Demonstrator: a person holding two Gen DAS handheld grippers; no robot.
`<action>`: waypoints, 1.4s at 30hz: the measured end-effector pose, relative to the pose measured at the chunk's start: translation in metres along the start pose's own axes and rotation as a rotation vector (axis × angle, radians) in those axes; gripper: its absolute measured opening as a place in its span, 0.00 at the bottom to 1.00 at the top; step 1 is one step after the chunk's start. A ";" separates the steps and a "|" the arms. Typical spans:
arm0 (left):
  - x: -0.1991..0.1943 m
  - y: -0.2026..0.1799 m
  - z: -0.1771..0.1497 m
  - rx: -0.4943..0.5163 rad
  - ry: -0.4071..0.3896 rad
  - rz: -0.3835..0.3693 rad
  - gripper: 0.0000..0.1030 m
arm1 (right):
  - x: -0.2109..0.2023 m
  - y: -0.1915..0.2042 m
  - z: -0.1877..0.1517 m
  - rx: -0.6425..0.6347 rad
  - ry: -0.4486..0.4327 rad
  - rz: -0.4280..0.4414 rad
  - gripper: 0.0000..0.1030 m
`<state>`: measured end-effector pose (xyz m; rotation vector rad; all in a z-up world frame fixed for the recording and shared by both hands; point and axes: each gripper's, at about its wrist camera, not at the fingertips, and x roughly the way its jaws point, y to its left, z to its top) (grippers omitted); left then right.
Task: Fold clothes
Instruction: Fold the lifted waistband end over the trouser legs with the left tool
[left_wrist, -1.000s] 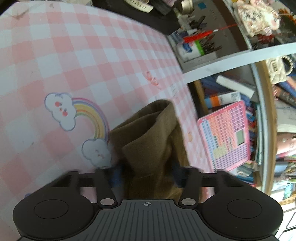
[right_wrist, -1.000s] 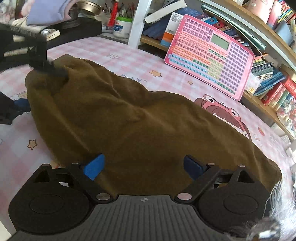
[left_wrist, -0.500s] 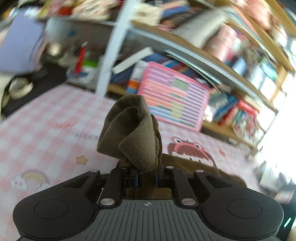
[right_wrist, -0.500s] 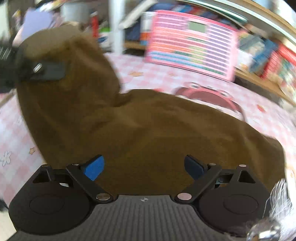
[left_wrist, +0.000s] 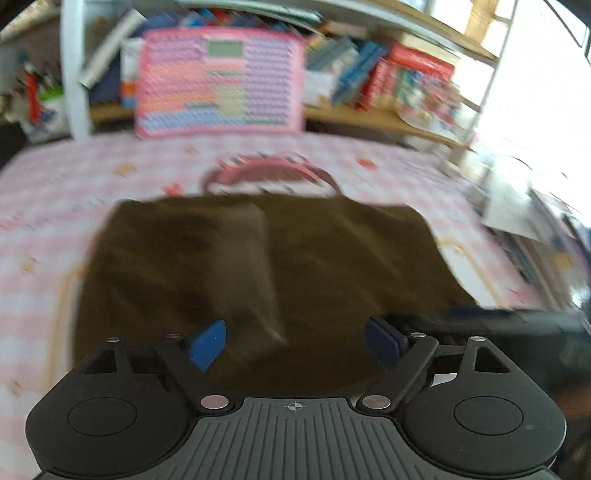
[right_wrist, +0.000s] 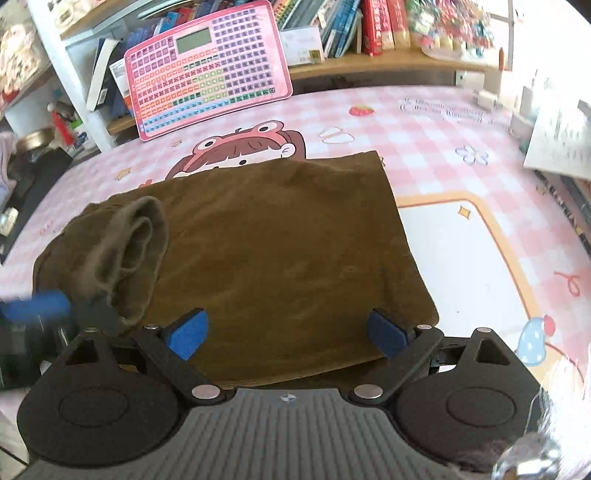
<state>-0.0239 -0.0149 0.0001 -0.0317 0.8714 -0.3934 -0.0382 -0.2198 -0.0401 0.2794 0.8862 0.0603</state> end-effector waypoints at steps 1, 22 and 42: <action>-0.002 0.000 -0.003 -0.005 0.004 -0.003 0.84 | 0.000 -0.003 0.001 0.012 0.006 0.014 0.91; -0.077 0.114 -0.045 -0.682 -0.200 0.246 0.88 | 0.058 0.062 0.041 0.335 0.266 0.542 0.22; -0.045 0.119 -0.019 -0.501 -0.108 0.080 0.88 | 0.031 0.021 0.007 0.416 0.149 0.374 0.42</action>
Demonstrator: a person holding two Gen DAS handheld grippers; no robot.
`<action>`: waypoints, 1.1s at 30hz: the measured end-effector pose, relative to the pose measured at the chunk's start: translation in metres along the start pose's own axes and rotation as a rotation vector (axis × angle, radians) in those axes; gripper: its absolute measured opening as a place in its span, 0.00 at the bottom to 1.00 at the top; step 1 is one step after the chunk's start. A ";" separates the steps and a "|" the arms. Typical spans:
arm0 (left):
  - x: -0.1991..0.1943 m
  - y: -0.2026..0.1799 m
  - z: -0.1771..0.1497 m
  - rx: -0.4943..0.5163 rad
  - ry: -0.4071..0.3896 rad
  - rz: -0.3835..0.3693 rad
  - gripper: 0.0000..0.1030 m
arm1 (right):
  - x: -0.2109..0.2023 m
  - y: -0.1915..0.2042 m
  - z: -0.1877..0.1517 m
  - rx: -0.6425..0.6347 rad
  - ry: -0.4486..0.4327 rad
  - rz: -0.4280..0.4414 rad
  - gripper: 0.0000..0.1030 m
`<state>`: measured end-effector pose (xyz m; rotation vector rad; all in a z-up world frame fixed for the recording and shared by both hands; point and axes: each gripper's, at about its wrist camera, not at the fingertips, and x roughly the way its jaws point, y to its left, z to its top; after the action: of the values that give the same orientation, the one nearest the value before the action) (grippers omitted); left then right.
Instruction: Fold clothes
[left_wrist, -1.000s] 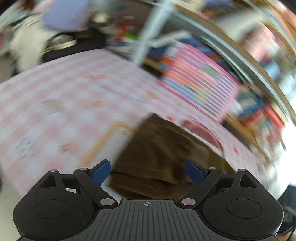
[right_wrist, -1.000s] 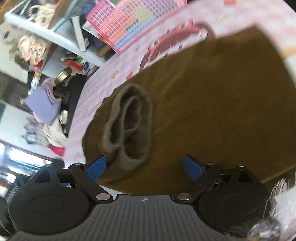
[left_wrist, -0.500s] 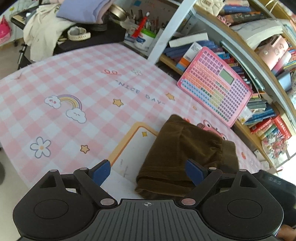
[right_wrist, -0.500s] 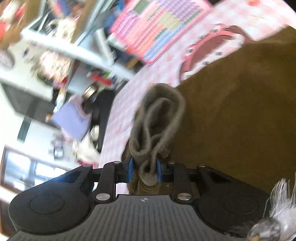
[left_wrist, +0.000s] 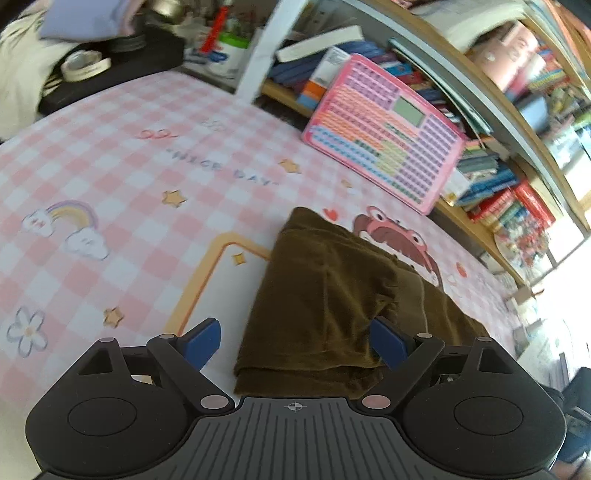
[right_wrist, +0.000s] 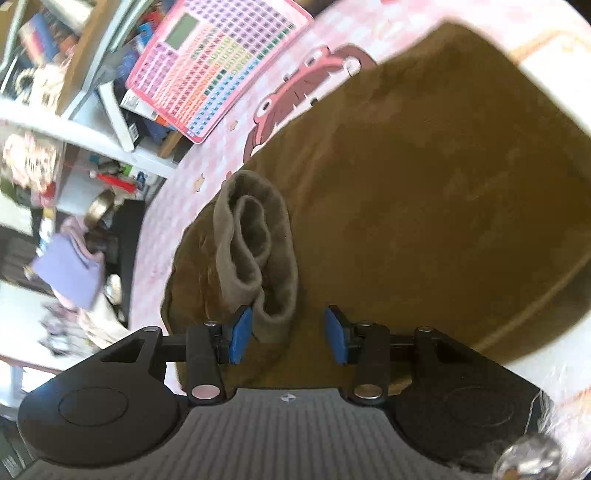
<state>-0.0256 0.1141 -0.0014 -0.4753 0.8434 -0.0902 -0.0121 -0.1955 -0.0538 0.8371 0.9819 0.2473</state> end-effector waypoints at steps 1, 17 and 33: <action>0.002 -0.003 0.002 0.021 0.004 -0.007 0.88 | -0.004 0.002 -0.004 -0.023 -0.013 -0.014 0.42; 0.019 -0.034 0.006 0.386 -0.011 -0.056 0.92 | -0.035 0.065 -0.062 -0.532 -0.370 -0.574 0.70; 0.029 -0.012 0.003 0.396 0.042 -0.113 0.92 | -0.031 0.080 -0.089 -0.503 -0.348 -0.661 0.82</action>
<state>-0.0024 0.0971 -0.0147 -0.1477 0.8151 -0.3650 -0.0875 -0.1130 -0.0012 0.0639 0.7686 -0.2137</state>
